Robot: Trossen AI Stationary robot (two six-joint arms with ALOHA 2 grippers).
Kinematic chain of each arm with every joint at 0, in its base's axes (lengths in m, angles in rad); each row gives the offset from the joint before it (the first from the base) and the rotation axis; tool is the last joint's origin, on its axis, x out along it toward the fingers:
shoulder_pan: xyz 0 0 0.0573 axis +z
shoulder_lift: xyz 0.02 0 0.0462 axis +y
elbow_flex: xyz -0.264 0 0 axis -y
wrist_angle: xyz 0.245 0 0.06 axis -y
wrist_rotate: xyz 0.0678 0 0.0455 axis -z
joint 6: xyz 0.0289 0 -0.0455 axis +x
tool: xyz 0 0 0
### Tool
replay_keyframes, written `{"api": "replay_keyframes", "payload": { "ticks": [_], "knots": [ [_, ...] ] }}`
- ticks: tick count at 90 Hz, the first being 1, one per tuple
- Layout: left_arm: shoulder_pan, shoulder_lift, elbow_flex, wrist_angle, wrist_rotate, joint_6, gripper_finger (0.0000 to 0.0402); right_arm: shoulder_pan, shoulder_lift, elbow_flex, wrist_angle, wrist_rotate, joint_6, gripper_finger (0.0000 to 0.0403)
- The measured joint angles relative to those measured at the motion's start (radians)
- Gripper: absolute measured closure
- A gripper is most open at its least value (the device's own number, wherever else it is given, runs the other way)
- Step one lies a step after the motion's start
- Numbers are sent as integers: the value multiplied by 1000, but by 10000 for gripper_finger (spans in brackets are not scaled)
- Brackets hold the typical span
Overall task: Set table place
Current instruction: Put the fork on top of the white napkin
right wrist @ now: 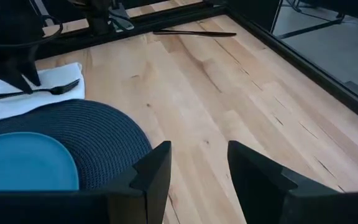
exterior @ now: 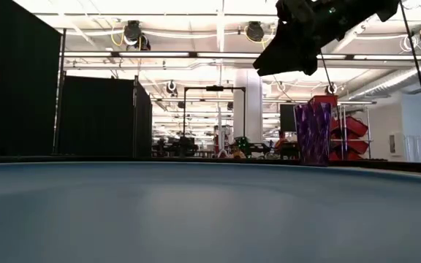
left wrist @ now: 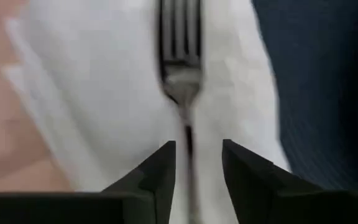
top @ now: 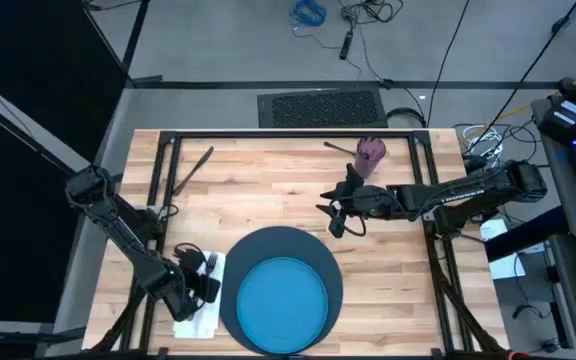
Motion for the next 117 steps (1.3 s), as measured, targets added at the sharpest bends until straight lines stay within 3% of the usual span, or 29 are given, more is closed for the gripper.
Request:
{"api": "replay_keyframes", "payload": {
  "ticks": [23, 39, 54, 117],
  "knots": [
    [2, -64, 0, -10, -43, 76, 288, 0, 0, 0, 0, 0, 20, 259],
    [35, -59, 0, 42, 69, 214, 288, 0, 0, 0, 11, 0, 25, 259],
    [59, -39, 0, 31, 91, 279, 288, 2, 0, 0, 24, -4, 26, 259],
    [65, 52, 0, 71, 117, 278, 288, 8, 0, 0, 31, -4, 23, 259]
  ]
}}
